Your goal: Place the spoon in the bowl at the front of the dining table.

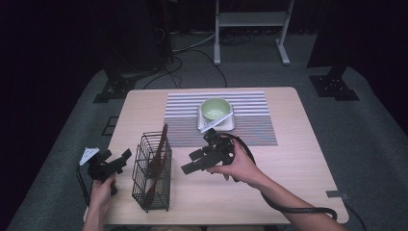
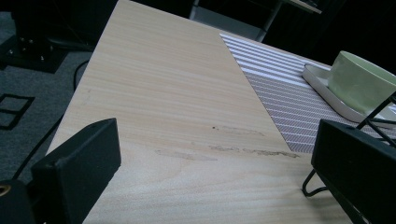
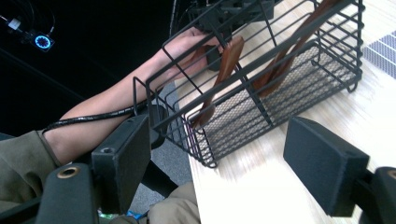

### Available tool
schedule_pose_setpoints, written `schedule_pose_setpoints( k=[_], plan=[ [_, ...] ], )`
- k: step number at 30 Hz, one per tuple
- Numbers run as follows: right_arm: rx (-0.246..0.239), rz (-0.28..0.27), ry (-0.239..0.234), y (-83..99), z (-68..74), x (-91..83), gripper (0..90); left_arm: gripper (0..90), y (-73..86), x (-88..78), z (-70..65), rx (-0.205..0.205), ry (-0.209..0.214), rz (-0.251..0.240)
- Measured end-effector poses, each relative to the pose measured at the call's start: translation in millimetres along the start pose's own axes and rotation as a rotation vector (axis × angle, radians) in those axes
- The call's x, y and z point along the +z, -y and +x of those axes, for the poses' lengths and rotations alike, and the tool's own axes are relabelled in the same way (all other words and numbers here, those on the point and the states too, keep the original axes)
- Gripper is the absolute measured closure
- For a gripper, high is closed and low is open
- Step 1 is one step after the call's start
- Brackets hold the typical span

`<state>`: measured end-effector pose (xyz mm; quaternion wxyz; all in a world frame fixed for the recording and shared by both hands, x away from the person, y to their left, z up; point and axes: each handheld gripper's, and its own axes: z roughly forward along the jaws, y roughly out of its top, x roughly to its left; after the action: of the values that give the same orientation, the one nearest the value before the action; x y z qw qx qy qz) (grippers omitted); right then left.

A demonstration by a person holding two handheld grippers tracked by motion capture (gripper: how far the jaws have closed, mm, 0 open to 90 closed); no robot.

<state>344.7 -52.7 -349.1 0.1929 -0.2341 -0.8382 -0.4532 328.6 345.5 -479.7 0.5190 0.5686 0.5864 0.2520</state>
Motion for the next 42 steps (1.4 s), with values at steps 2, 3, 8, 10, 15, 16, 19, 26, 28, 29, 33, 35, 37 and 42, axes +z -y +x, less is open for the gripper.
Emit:
schedule_pose_setpoints(
  k=[2,3,8,10,15,16,19,26,28,29,33,35,37,42],
  plan=[
    [-0.002,0.006,-0.010,-3.8,-0.1,2.3,22.9,0.5,0.0,0.2,-0.2,0.003,-0.001,0.000],
    [0.002,0.010,-0.013,-5.8,0.4,3.4,22.9,0.5,0.0,0.3,-0.3,0.004,-0.001,0.000],
    [-0.011,0.014,-0.015,-15.6,3.6,9.1,22.9,0.5,0.0,0.4,-0.9,0.008,-0.002,0.003],
    [-0.013,0.020,-0.014,-19.0,4.8,11.8,23.0,0.5,0.0,0.4,-0.7,0.008,-0.002,0.003],
    [-0.012,0.041,-0.008,-27.6,5.1,21.9,24.1,0.5,0.0,0.5,-0.8,0.010,0.000,0.003],
    [-0.012,0.048,-0.007,-28.7,5.1,23.8,24.1,0.5,0.0,0.5,-1.0,0.009,0.001,0.003],
    [-0.007,0.055,-0.007,-31.4,4.7,29.0,25.9,0.5,0.0,0.6,-1.1,0.009,0.002,0.004],
    [-0.005,0.074,0.000,-35.9,1.4,39.0,27.1,0.5,-0.1,0.4,-0.8,0.008,0.000,0.004],
    [-0.001,0.077,0.003,-37.4,-0.2,40.6,28.0,0.5,0.0,0.6,-1.0,0.009,0.001,0.004],
    [0.002,0.077,0.006,-38.8,-1.9,41.6,30.2,0.5,0.0,0.6,-1.2,0.009,0.001,0.004],
    [0.016,0.077,0.022,-41.2,-4.5,43.6,31.9,0.5,0.0,1.0,-1.5,0.010,0.003,0.004],
    [0.016,0.077,0.032,-42.4,-5.7,45.1,33.4,0.5,0.0,1.0,-1.4,0.009,0.006,0.003],
    [0.021,0.078,0.030,-43.4,-6.4,46.4,37.3,0.5,0.0,1.2,-1.7,0.011,0.006,0.003],
    [0.022,0.079,0.033,-46.8,-5.6,50.6,43.1,0.5,-0.1,1.3,-1.9,0.013,0.005,0.004]
  ],
)
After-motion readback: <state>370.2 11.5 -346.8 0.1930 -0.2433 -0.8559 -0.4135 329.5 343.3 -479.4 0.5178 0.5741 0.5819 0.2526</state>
